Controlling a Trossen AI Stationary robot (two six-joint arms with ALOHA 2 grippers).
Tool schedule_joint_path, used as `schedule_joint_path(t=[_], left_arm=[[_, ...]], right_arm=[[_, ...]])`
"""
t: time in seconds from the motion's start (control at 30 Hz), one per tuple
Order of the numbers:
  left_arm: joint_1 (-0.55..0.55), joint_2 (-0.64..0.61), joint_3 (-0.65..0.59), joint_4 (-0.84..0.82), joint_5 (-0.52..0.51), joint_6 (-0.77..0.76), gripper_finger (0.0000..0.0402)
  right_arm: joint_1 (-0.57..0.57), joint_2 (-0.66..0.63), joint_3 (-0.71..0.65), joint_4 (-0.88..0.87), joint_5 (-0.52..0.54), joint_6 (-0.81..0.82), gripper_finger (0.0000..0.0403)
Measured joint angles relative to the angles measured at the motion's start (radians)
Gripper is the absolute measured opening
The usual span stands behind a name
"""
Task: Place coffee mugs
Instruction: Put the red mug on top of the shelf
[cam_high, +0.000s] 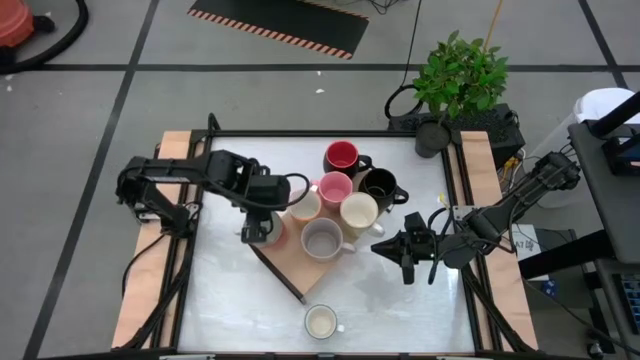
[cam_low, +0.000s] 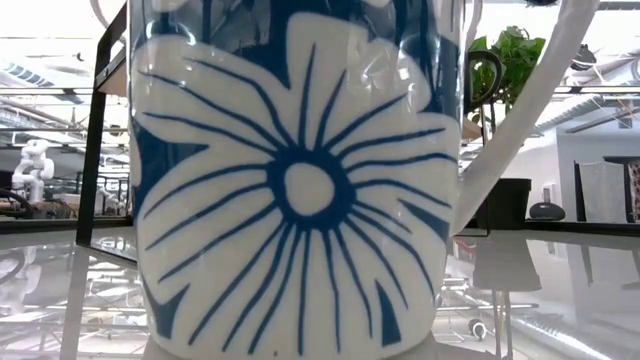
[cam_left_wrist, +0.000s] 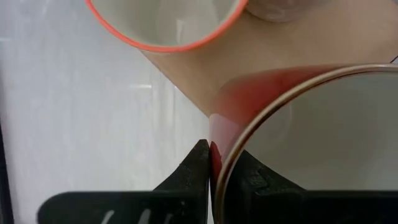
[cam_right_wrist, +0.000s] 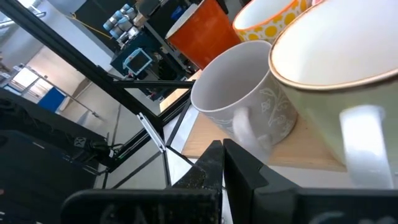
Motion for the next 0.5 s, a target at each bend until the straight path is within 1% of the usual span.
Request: schedule_joint_path(t=[0.17, 0.23, 0.5], left_arm=[[0.017, 0.0, 0.0, 0.027, -0.011, 0.031, 0.0055], [0.022, 0.0, 0.0, 0.022, -0.024, 0.035, 0.0064], [0.023, -0.001, 0.0, 0.045, -0.022, 0.025, 0.0071]], right_arm=[[0.0, 0.0, 0.0, 0.001, 0.006, 0.002, 0.0], [0.0, 0.0, 0.0, 0.0, 0.027, 0.007, 0.0], [0.0, 0.0, 0.0, 0.001, 0.033, 0.006, 0.0]])
